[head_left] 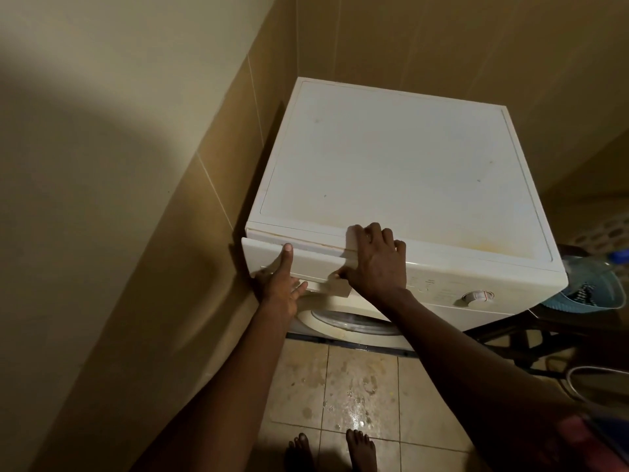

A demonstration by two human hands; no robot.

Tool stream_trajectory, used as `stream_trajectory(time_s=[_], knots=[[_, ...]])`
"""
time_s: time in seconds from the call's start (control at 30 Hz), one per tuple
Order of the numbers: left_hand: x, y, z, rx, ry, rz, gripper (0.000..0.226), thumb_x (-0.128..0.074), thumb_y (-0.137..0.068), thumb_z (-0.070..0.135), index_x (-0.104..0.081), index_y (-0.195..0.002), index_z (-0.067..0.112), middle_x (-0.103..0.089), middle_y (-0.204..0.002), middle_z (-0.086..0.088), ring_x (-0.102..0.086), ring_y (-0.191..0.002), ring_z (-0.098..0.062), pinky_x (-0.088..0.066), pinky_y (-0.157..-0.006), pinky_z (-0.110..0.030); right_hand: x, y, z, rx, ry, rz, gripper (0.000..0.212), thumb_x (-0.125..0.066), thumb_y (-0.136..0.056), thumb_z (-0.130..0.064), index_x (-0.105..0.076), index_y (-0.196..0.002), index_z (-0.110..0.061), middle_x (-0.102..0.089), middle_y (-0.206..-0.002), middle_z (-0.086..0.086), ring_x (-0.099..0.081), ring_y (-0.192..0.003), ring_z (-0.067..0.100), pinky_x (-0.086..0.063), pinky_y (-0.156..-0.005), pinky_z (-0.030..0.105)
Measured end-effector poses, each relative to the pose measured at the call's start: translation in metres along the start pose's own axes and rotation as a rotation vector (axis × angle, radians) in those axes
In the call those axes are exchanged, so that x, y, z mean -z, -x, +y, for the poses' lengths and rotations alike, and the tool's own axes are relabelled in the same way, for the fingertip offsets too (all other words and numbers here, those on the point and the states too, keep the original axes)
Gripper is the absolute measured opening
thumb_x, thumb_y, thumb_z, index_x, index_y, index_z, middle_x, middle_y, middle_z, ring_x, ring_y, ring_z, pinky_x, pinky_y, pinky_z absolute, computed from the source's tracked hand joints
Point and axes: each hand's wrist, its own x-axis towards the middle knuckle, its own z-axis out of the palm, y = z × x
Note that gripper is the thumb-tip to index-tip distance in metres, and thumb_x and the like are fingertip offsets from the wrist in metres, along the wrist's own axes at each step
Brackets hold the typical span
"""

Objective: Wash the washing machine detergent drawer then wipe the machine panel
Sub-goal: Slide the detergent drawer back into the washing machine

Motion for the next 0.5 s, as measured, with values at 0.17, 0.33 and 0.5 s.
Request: stream_trajectory(time_s=[0.17, 0.33, 0.5], knots=[[-0.009, -0.007, 0.006, -0.004, -0.037, 0.005, 0.079, -0.081, -0.076, 0.035, -0.038, -0.141, 0.02, -0.055, -0.134, -0.014, -0.053, -0.126, -0.037, -0.05, -0.099, -0.056, -0.001, -0.006, 0.0, -0.003, 0.041, 0.034, 0.074, -0.075, -0.068, -0.056, -0.05, -0.124, -0.015, -0.049, -0.117, 0.007, -0.047, -0.104, 0.028, -0.037, -0.081, 0.041], [-0.012, -0.014, 0.006, -0.015, -0.034, 0.024, 0.085, -0.084, -0.071, 0.037, -0.037, -0.14, 0.021, -0.055, -0.133, -0.013, -0.054, -0.124, -0.036, -0.053, -0.095, -0.055, -0.003, -0.01, 0.0, -0.007, 0.039, 0.028, 0.073, -0.077, -0.068, -0.053, -0.05, -0.124, -0.015, -0.05, -0.116, 0.008, -0.047, -0.102, 0.029, -0.039, -0.078, 0.042], [-0.014, -0.016, 0.005, -0.035, -0.032, 0.02, 0.077, -0.081, -0.076, 0.034, -0.039, -0.138, 0.02, -0.056, -0.132, -0.012, -0.054, -0.123, -0.035, -0.05, -0.099, -0.054, -0.005, -0.013, 0.0, -0.01, 0.042, 0.038, 0.072, -0.079, -0.065, -0.053, -0.052, -0.119, -0.014, -0.052, -0.111, 0.008, -0.049, -0.098, 0.03, -0.039, -0.075, 0.041]])
